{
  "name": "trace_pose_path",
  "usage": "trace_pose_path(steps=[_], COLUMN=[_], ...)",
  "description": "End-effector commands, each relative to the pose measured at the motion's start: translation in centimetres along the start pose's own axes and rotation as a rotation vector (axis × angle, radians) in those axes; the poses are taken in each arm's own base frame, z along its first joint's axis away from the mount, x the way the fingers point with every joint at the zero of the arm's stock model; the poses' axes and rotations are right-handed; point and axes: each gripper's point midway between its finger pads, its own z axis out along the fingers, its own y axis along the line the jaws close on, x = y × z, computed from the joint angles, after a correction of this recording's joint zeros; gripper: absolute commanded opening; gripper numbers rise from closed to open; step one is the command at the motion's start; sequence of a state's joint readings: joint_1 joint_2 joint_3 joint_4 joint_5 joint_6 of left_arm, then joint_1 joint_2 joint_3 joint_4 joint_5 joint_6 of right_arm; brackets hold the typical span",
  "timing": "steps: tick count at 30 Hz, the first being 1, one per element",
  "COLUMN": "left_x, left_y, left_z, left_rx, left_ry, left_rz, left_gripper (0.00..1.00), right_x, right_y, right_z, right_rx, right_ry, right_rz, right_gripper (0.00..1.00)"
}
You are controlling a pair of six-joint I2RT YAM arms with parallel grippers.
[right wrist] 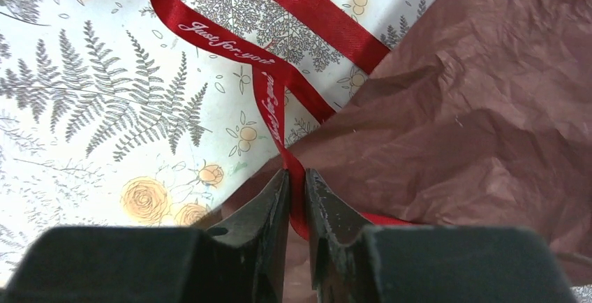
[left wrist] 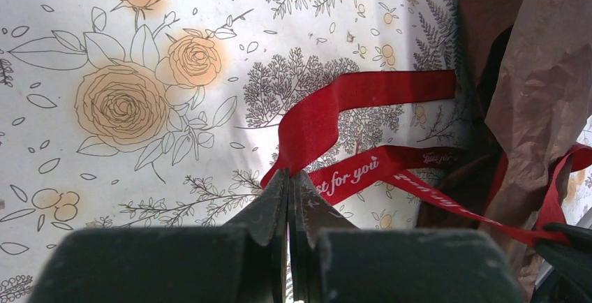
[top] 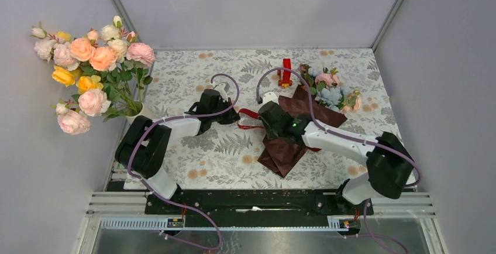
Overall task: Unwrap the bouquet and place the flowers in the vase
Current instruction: Untie the ribbon from the wrapping paper.
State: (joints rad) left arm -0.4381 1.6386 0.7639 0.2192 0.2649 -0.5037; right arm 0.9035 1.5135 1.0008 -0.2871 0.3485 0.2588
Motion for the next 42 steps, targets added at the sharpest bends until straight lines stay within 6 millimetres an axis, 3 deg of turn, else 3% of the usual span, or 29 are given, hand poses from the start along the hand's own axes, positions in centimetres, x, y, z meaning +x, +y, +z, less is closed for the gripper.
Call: trace_pose_path(steps=[1,4,9,16,21,27,33,42], left_x=[-1.6,-1.7,-2.7,-3.9,-4.4,-5.3,-6.7,-8.9], left_y=[-0.7,-0.8,-1.1,-0.9,-0.5,1.5,1.8,2.0], left_z=[0.0,-0.1,-0.4,-0.1,0.1,-0.3,-0.6,-0.9], left_rx=[0.035,0.038,0.042,0.035,0.019,-0.017,-0.01,-0.026], left_ry=[-0.049,-0.055,-0.094,-0.136,-0.147,-0.192,-0.222,-0.274], left_rz=[0.011,0.009,-0.009,-0.083,-0.104,-0.153,-0.172,-0.173], left_gripper=[0.0,0.0,0.0,0.0,0.0,0.0,0.0,0.0], right_x=[-0.7,-0.6,0.2,2.7,5.4,8.2,10.0,12.4], right_y=[-0.8,-1.9,-4.4,-11.3,-15.4,-18.5,-21.2,-26.5], right_z=[-2.1,-3.3,-4.8,-6.2,-8.1,-8.9,-9.2,-13.7], right_rx=[0.021,0.048,0.101,0.195,0.325,0.407,0.48,0.784], right_ry=[-0.062,-0.095,-0.138,-0.184,-0.247,-0.276,-0.227,-0.205], right_rz=[0.103,0.159,0.264,0.519,0.615,0.736,0.83,0.945], right_gripper=[0.18,0.07,0.05,0.0,0.0,0.0,0.0,0.0])
